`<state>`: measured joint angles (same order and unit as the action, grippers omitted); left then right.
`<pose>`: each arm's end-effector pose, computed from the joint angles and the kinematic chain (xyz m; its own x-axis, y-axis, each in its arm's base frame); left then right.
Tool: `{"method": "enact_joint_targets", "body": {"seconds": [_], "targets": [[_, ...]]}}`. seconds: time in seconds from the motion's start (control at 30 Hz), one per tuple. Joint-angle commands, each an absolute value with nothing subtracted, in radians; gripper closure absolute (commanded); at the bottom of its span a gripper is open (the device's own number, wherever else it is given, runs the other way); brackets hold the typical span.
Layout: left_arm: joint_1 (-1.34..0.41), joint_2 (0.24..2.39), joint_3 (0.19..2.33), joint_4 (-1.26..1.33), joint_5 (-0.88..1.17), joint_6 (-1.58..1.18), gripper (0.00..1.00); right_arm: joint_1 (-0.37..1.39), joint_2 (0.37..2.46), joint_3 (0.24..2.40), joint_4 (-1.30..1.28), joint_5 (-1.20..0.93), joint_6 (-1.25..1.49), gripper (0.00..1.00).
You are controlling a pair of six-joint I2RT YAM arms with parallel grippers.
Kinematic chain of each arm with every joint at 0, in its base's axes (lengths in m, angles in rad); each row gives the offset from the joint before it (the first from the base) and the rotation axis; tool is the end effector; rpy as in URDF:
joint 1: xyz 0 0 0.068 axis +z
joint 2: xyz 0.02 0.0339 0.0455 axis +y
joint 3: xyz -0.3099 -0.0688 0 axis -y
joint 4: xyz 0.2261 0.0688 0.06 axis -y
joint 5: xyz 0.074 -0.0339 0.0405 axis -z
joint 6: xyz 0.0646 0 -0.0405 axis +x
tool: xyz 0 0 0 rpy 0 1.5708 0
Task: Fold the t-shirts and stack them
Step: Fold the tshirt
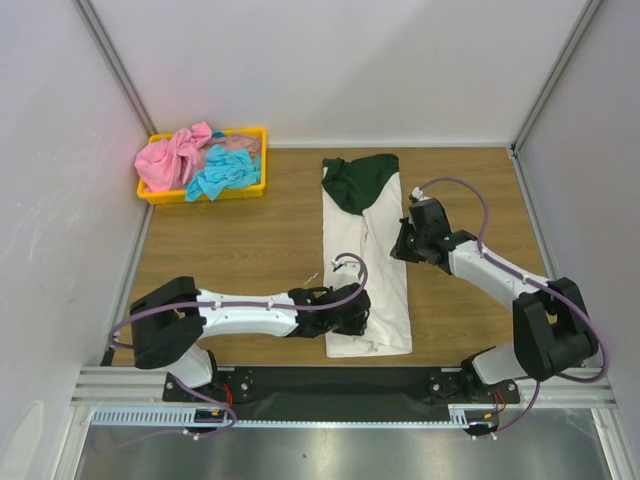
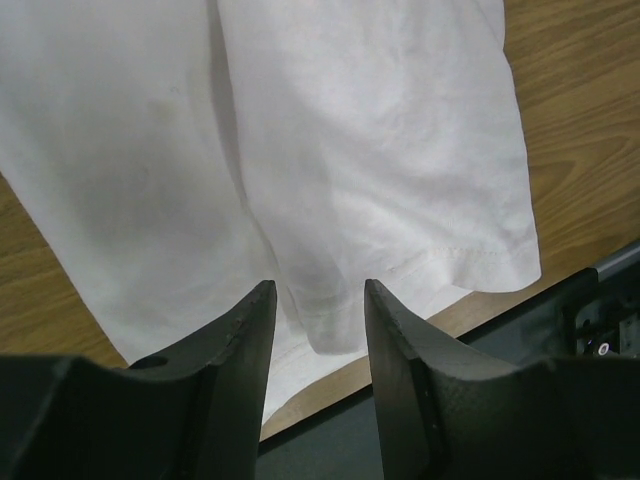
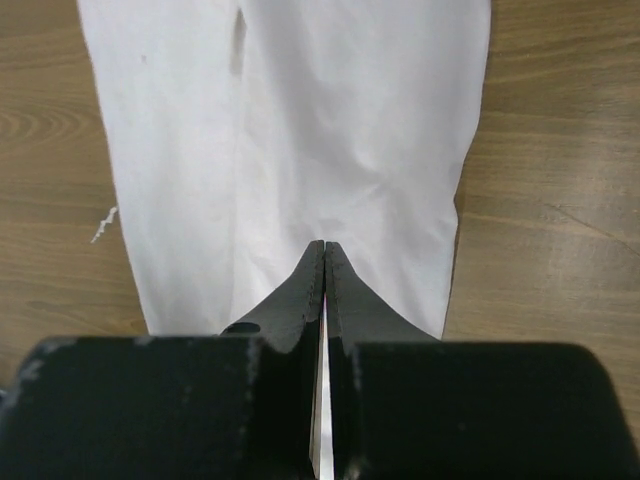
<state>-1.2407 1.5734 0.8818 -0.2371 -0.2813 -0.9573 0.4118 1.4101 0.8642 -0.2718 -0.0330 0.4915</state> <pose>0.1190 -0.2919 0.2164 -0.8485 0.0530 -0.5266 0.2800 0.8893 -0.3617 0.2645 0.1179 0.2522 -0.7880 0.1705 -0.5916 -0.0554 0.9373 0.3440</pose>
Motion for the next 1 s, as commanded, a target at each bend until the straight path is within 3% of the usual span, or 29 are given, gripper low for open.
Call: {"method": "enact_joint_targets", "body": {"seconds": [0.0, 0.27, 0.37, 0.4, 0.5, 0.97], "targets": [[-1.247, 1.6, 0.936, -0.262, -0.261, -0.953, 0.54, 0.416, 1.471, 0.882, -0.262, -0.02, 0.477, 1.0], [-1.247, 1.657, 0.956, -0.275, -0.219, -0.96, 0.65, 0.414, 1.618, 0.977, -0.221, -0.002, 0.486, 1.0], [-1.247, 1.654, 0.95, -0.276, -0.212, -0.96, 0.75, 0.413, 1.641, 0.996, -0.218, 0.009, 0.485, 1.0], [-1.249, 1.651, 0.946, -0.276, -0.212, -0.96, 0.84, 0.41, 1.644, 0.999, -0.215, 0.026, 0.482, 1.0], [-1.249, 1.637, 0.928, -0.267, -0.201, -0.962, 1.0, 0.4, 1.66, 1.002, -0.201, 0.028, 0.485, 1.0], [-1.293, 1.531, 0.916, -0.295, -0.23, -0.949, 1.0, 0.38, 1.795, 1.081, -0.17, 0.018, 0.474, 1.0]]}}
